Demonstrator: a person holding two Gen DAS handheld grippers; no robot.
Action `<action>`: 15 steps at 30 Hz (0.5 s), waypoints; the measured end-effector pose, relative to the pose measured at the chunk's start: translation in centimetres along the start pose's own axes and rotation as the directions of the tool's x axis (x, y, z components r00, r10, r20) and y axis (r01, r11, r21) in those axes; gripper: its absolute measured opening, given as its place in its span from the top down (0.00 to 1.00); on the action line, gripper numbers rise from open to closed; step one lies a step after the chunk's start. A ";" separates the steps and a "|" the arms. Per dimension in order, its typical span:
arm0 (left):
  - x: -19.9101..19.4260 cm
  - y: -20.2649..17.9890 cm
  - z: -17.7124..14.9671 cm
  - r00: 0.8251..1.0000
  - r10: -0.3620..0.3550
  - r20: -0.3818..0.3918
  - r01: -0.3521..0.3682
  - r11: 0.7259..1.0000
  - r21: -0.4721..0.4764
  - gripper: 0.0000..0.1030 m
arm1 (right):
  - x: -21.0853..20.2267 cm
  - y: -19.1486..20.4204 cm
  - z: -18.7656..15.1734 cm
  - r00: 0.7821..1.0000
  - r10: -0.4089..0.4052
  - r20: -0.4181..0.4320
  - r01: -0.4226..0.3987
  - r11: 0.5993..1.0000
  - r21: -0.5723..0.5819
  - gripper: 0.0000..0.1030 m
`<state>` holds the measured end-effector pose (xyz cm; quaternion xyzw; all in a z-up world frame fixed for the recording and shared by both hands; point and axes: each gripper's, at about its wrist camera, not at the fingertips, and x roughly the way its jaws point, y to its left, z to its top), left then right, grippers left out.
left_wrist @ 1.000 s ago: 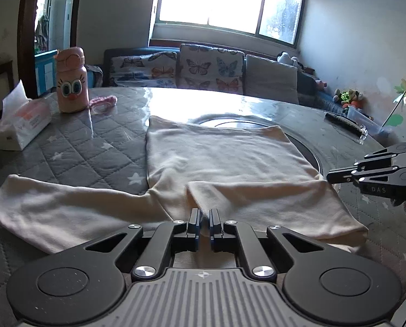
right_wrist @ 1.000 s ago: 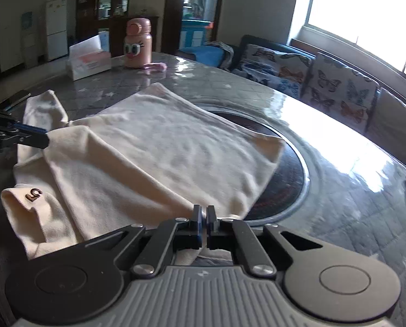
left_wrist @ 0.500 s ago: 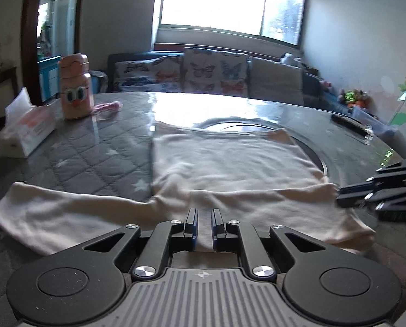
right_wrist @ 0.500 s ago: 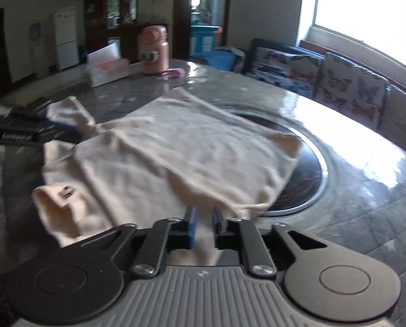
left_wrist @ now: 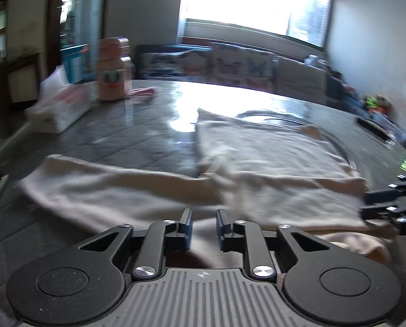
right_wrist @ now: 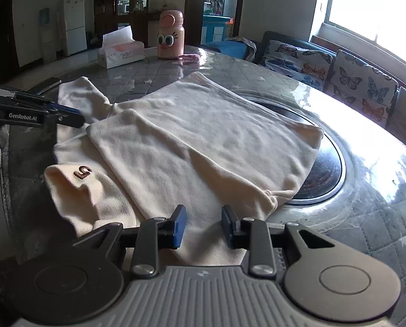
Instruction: Fold clothes
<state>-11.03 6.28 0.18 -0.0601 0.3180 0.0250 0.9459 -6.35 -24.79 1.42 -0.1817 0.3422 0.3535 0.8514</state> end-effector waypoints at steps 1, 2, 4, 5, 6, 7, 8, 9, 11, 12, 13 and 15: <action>-0.1 0.8 0.0 1.000 0.031 0.002 -0.031 0.999 -0.017 0.66 | 0.0 0.0 0.1 1.000 0.000 0.002 0.000 1.000 0.002 0.67; -0.2 1.5 0.0 0.998 0.063 0.009 -0.063 0.998 -0.026 0.65 | -0.1 0.0 0.2 1.000 -0.001 0.005 0.000 1.000 0.003 0.66; -0.2 3.3 0.1 0.990 0.138 0.016 -0.137 0.989 -0.063 0.63 | -0.1 0.2 0.4 1.000 -0.001 0.007 0.001 1.000 0.000 0.65; -0.2 4.2 0.2 0.984 0.176 0.019 -0.174 0.981 -0.082 0.63 | -0.1 0.2 0.4 1.000 0.000 0.007 0.000 1.000 -0.002 0.65; -0.2 5.1 0.2 0.977 0.213 0.020 -0.210 0.972 -0.102 0.62 | 0.0 0.3 0.5 1.000 0.001 0.007 -0.001 1.000 -0.005 0.65; -0.2 6.0 0.3 0.968 0.250 0.022 -0.245 0.962 -0.121 0.61 | 0.0 0.4 0.5 1.000 0.002 0.007 -0.002 1.000 -0.006 0.65; -0.2 6.9 0.4 0.958 0.286 0.022 -0.281 0.950 -0.140 0.61 | 0.0 0.4 0.5 1.000 0.004 0.008 -0.004 1.000 -0.005 0.65; -0.1 7.7 0.5 0.950 0.313 0.017 -0.306 0.938 -0.166 0.61 | 0.0 0.5 0.6 1.000 0.005 0.008 -0.005 1.000 -0.005 0.65; 0.1 9.6 0.8 0.931 0.364 0.004 -0.354 0.909 -0.221 0.61 | 0.1 0.6 0.6 1.000 0.007 0.009 -0.007 1.000 -0.005 0.65; 0.3 10.2 0.9 0.924 0.383 0.002 -0.372 0.898 -0.236 0.60 | 0.1 0.6 0.6 1.000 0.008 0.009 -0.008 1.000 -0.005 0.65; 0.4 10.9 1.0 0.916 0.401 0.000 -0.389 0.887 -0.249 0.59 | 0.1 0.7 0.7 1.000 0.010 0.009 -0.010 1.000 -0.005 0.65; 1.0 11.8 1.2 0.900 0.436 -0.010 -0.423 0.867 -0.262 0.57 | 0.1 0.8 0.7 1.000 0.012 0.010 -0.012 1.000 -0.005 0.65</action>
